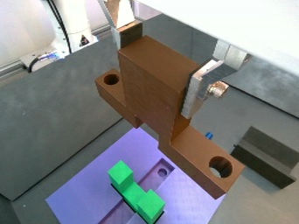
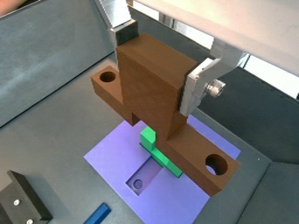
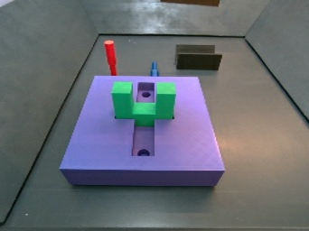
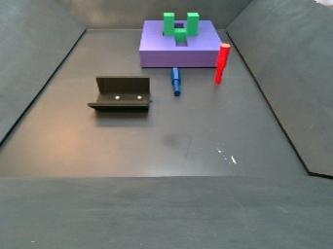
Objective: Pick up the brown object. Move up. Place the brown object on the fixture. Regrasp the brown object. Move to above the board. Insert the brown object.
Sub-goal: Insert the brown object.
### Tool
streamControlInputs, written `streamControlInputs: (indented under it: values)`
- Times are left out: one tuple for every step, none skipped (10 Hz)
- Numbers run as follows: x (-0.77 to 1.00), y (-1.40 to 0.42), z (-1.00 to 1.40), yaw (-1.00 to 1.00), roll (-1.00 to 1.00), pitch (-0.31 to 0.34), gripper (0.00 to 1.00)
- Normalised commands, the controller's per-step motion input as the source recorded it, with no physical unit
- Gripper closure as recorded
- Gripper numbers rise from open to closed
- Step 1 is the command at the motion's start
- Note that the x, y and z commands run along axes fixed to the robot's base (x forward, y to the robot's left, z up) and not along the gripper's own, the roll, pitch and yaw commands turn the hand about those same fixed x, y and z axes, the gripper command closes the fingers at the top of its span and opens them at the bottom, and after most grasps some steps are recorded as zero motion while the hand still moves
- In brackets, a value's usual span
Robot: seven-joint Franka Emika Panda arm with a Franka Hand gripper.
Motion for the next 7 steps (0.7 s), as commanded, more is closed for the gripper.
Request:
streamControlInputs:
  values:
    - [-0.07,-0.05,-0.43,-0.95,-0.13,-0.189,1.0]
    - [-0.09,-0.05,-0.44,-0.97,-0.12,-0.206,1.0]
    - [-0.08,-0.05,-0.43,-0.97,-0.12,-0.206,1.0]
    - [-0.09,-0.05,-0.43,-0.97,-0.12,-0.209,1.0]
    - [-0.09,-0.05,-0.43,-0.97,-0.12,-0.209,1.0]
    - [-0.09,-0.05,-0.43,-0.97,-0.12,-0.209,1.0]
    - [-0.09,-0.05,-0.43,-0.97,-0.12,-0.209,1.0]
